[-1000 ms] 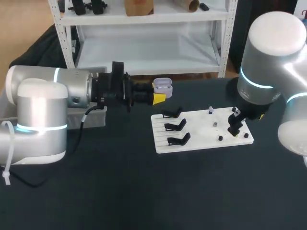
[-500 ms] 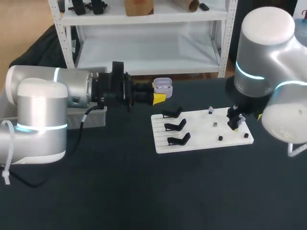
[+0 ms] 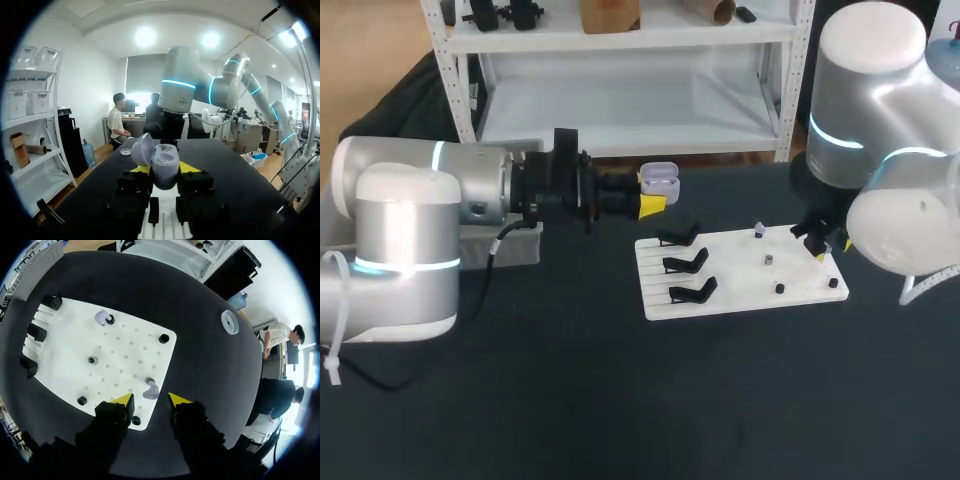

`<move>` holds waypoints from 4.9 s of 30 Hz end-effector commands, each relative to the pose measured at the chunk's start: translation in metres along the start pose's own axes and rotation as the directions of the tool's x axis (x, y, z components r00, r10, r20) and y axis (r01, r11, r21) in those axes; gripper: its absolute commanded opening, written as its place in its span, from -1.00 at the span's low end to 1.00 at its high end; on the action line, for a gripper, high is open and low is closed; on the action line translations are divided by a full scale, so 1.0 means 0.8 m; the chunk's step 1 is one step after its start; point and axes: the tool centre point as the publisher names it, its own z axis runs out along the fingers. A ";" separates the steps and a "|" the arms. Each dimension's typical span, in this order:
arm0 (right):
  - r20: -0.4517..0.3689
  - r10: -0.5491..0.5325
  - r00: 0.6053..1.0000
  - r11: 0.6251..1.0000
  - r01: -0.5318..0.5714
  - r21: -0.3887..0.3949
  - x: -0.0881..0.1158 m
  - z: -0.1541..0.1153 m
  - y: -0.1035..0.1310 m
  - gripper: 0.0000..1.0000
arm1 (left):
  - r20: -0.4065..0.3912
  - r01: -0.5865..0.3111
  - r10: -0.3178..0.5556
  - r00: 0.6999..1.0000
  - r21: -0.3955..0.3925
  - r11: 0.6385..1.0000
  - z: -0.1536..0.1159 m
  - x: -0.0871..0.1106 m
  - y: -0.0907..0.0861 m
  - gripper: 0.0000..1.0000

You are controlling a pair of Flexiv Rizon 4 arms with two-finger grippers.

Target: Pick up each earbud case from the left stands, insert the matching earbuds, close the lid, and place the case in the box.

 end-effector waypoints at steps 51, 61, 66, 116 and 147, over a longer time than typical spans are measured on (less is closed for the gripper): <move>0.064 0.123 0.990 0.989 -0.128 0.079 0.033 -0.091 -0.003 -1.00 | 0.003 -0.001 0.001 1.000 -0.006 1.000 0.000 0.001 -0.002 -1.00; 0.091 0.177 0.980 0.982 -0.183 0.055 0.047 -0.127 0.032 -1.00 | 0.003 -0.001 0.001 1.000 -0.006 1.000 0.000 0.001 -0.002 -1.00; 0.103 0.261 0.960 0.965 -0.263 0.012 0.047 -0.126 0.025 -1.00 | 0.003 -0.001 0.001 1.000 -0.006 1.000 0.000 0.001 -0.002 -1.00; -0.070 0.879 0.472 0.475 -0.878 0.049 0.019 -0.238 0.165 -1.00 | 0.003 -0.001 0.001 1.000 -0.006 1.000 0.000 0.001 -0.002 -1.00; -0.058 0.878 0.476 0.476 -0.879 -0.006 -0.103 -0.283 0.252 -1.00 | 0.003 -0.001 0.001 1.000 -0.006 1.000 0.000 0.001 -0.002 -1.00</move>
